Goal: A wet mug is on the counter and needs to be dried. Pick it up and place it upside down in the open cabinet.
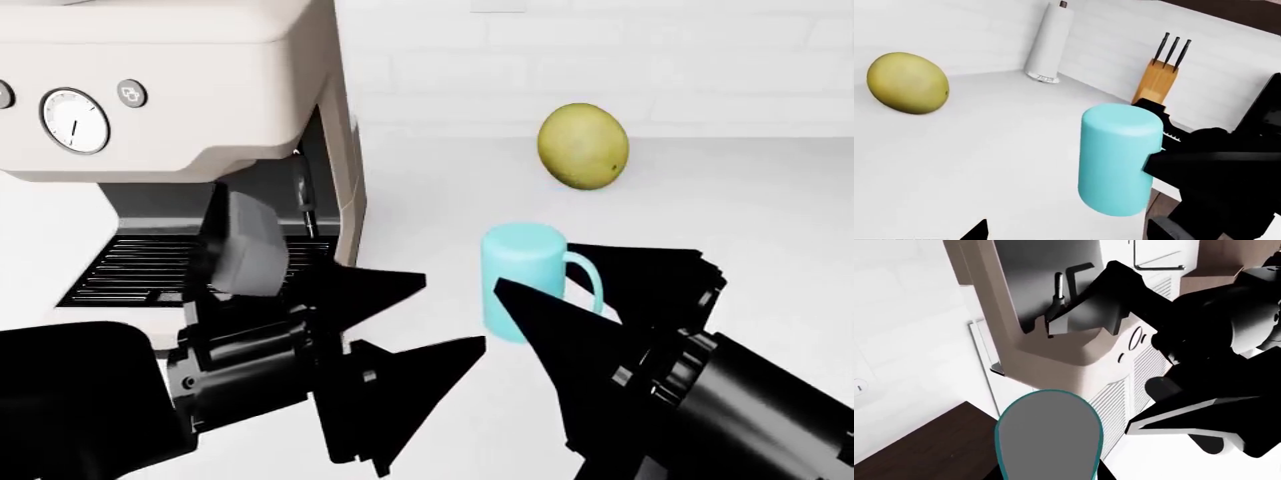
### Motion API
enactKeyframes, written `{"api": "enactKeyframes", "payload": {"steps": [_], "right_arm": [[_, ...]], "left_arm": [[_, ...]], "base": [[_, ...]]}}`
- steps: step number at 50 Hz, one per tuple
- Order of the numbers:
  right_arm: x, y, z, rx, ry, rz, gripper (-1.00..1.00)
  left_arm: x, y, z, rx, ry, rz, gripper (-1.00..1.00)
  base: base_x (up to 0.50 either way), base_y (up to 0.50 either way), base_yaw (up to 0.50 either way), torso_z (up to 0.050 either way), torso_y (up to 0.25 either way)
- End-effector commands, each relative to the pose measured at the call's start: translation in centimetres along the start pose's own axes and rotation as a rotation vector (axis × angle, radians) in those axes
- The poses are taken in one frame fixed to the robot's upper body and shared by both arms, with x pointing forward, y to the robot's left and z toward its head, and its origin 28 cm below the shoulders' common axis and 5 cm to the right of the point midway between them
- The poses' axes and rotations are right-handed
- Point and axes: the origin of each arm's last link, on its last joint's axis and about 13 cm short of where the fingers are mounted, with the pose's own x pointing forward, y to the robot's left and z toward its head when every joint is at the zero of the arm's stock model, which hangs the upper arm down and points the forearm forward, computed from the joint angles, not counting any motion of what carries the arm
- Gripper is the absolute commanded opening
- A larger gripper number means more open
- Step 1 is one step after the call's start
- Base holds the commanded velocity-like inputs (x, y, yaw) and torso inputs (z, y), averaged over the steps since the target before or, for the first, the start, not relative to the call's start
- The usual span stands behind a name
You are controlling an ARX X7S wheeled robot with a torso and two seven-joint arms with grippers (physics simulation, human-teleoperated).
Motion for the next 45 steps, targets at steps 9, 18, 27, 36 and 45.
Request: {"api": "enactKeyframes", "payload": {"steps": [9,18,27,36,45], "right_arm": [[0.0,-0.1,0.2,-0.008,0.026,-0.014,-1.0],[0.2,0.0,0.5,0.004,0.025,-0.018,-1.0],[0.4,0.2,0.8,0.017,0.021,-0.014,-1.0],[0.5,0.4,1.2,0.029,0.015,-0.014,-1.0],[0.1,0.6,1.7,0.038,0.02,-0.01,-1.0]], "left_arm": [[1.0,0.1,-0.2,0.013,0.053,-0.017,1.0],[1.4,0.0,-0.5,0.015,0.083,-0.033,1.0],[1.7,-0.3,-0.5,0.029,0.108,-0.055,1.0],[2.0,-0.5,0.0,0.052,0.119,-0.063,1.0],[2.3,-0.6,0.5,0.082,0.131,-0.062,1.0]], "base": [[0.0,0.0,0.0,0.0,0.0],[0.0,0.0,0.0,0.0,0.0],[0.0,0.0,0.0,0.0,0.0],[0.0,0.0,0.0,0.0,0.0],[0.0,0.0,0.0,0.0,0.0]]}}
